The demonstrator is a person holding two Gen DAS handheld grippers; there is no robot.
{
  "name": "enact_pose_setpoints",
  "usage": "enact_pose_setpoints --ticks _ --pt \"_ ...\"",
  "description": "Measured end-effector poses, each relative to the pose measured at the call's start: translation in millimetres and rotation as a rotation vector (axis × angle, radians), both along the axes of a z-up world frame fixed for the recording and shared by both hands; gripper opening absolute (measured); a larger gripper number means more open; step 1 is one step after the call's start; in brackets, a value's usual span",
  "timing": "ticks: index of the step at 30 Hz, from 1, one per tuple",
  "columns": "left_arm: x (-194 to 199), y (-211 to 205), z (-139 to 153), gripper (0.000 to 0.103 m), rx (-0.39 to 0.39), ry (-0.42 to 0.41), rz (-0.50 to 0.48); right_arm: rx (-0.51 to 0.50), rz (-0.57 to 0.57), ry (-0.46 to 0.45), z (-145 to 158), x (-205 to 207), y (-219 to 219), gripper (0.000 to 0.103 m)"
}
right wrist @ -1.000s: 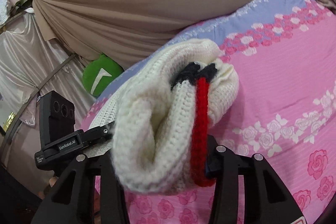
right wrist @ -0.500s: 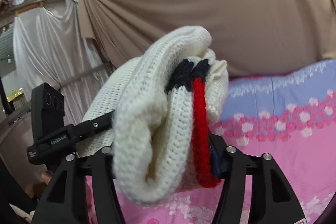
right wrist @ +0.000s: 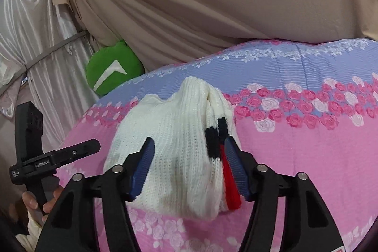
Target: Fold small clothes
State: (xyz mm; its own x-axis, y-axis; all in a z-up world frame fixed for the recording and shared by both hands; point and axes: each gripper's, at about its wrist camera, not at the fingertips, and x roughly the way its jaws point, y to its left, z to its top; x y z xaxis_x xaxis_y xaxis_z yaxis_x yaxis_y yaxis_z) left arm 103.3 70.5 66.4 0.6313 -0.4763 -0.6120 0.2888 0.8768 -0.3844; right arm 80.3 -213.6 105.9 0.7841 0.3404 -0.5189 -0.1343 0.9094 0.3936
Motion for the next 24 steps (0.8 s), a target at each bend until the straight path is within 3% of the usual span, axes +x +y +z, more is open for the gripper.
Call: enact_pose_setpoints --ticks 5,6,7,8,9,11,16,18,20,21,23,24 --pt "49.4 16.3 -42.4 0.091 -0.14 0.18 -0.011 0.046 0.019 0.162 -40.6 64.8 -6.9 0.082" --pt "56.0 16.8 -50.1 0.091 -0.159 0.203 -0.016 0.081 0.049 0.187 -49.0 72.0 -5.8 0.078" --pt "59.3 16.0 -54.0 0.085 -0.182 0.212 -0.035 0.121 0.074 0.199 -54.9 75.8 -4.6 0.073" --pt "61.4 13.2 -56.7 0.069 -0.213 0.216 -0.074 0.129 0.075 0.175 -54.2 74.2 -3.3 0.063" --pt "61.0 8.9 -54.2 0.067 -0.201 0.207 -0.09 0.112 0.084 0.151 -49.1 70.2 -0.9 0.05" --pt "54.2 -0.9 -38.9 0.052 -0.153 0.136 -0.112 0.085 0.075 0.085 -29.7 54.4 1.7 0.043" --pt "30.2 -32.7 3.9 0.049 -0.125 -0.051 -0.234 0.034 -0.001 -0.115 13.4 -5.6 -5.4 0.037" --pt "27.5 -43.8 0.8 0.05 -0.088 -0.063 -0.241 0.011 -0.052 -0.089 3.5 -10.8 -16.1 0.041" --pt "36.1 -53.2 -22.6 0.052 -0.012 0.001 -0.214 -0.005 -0.066 0.085 -34.5 9.1 -29.9 0.045" --pt "40.6 -55.1 -36.9 0.056 0.023 0.039 -0.185 0.033 -0.074 0.136 -51.6 12.7 -38.4 0.056" --pt "36.1 -44.6 -42.2 0.06 -0.022 0.047 -0.166 0.174 -0.067 0.118 -53.1 -1.5 -52.9 0.058" --pt "30.8 -40.5 -36.5 0.06 -0.02 0.045 -0.154 0.161 -0.083 0.081 -43.5 -12.0 -54.0 0.058"
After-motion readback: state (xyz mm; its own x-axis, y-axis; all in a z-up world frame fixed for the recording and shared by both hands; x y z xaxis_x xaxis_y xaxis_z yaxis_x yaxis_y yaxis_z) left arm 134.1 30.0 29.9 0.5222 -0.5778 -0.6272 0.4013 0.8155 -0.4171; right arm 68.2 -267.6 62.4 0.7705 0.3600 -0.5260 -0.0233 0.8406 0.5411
